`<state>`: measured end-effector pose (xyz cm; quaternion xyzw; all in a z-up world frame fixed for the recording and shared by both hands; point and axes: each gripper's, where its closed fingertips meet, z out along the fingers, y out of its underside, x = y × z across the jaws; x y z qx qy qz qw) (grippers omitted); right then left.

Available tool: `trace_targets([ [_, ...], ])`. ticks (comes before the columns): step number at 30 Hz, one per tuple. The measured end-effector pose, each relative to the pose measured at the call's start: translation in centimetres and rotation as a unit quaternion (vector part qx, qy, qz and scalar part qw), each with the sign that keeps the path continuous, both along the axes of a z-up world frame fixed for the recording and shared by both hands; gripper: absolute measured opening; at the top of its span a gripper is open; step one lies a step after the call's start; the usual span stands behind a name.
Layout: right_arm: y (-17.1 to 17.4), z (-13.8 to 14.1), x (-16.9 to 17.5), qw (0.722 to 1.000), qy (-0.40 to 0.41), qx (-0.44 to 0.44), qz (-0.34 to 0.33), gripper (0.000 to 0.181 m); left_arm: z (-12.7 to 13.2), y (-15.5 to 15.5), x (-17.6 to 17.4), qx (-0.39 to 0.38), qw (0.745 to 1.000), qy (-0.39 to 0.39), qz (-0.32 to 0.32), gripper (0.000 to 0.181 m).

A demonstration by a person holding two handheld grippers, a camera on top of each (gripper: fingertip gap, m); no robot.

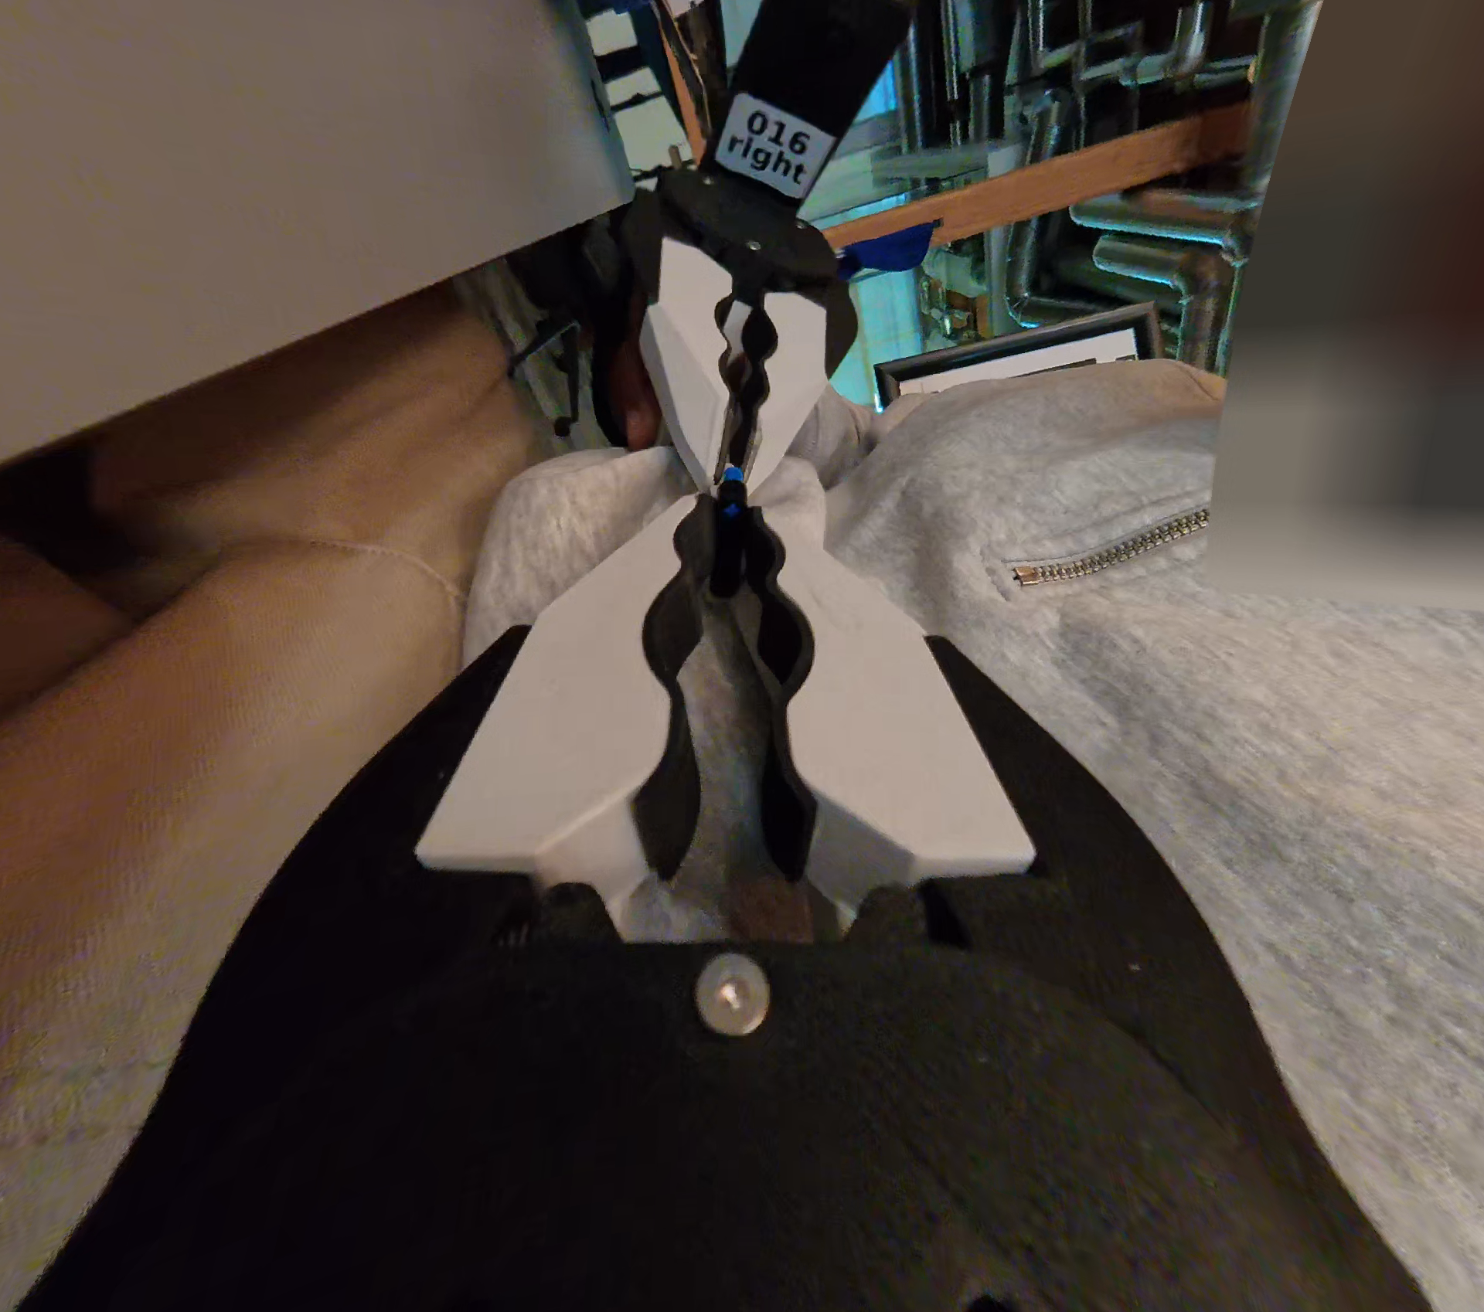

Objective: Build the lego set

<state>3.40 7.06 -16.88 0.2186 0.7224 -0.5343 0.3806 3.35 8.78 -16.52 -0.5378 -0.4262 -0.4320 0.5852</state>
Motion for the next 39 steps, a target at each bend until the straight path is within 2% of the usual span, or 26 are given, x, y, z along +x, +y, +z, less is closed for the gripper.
trace_targets([
  [6,-0.2,0.0,-0.3,0.989,-0.143,0.011,-0.032,0.002,0.0,-0.1,-0.2,-0.015,0.999,0.027,0.016,0.007],
  [8,-0.2,0.1,-0.3,0.989,-0.145,0.006,-0.035,0.002,0.2,-0.2,-0.3,-0.004,1.000,0.017,0.016,0.006],
  [11,0.0,0.3,-0.5,0.999,-0.036,0.000,-0.029,0.003,0.4,-0.2,-0.3,0.008,1.000,0.011,0.015,0.007],
  [13,0.2,0.1,-1.0,0.997,0.069,0.014,-0.028,0.019,0.6,-0.3,-0.4,0.014,1.000,0.007,0.014,0.007],
  [18,0.3,1.3,-1.4,0.957,0.291,-0.013,-0.016,0.021,0.6,-0.2,-0.2,0.021,1.000,-0.001,0.003,0.007],
  [21,0.0,0.8,-0.9,0.929,0.369,-0.007,0.009,0.019,0.6,-0.2,-0.2,0.026,1.000,-0.005,0.001,0.007],
  [23,-0.2,0.5,-0.7,0.921,0.389,-0.003,0.020,0.014,0.6,-0.2,-0.2,0.026,1.000,-0.003,0.002,0.007],
  [26,-0.2,0.7,-0.7,0.929,0.369,-0.009,0.026,0.005,0.7,-0.2,-0.2,0.026,1.000,-0.001,0.002,0.007],
  [34,-0.1,0.5,-0.6,0.964,0.264,0.008,0.018,0.003,0.6,-0.3,-0.3,0.019,1.000,0.008,0.011,0.007],
  [39,-0.2,0.6,-0.5,0.988,0.152,-0.009,-0.014,0.003,0.7,-0.3,-0.3,0.022,1.000,0.011,0.018,0.007],
])
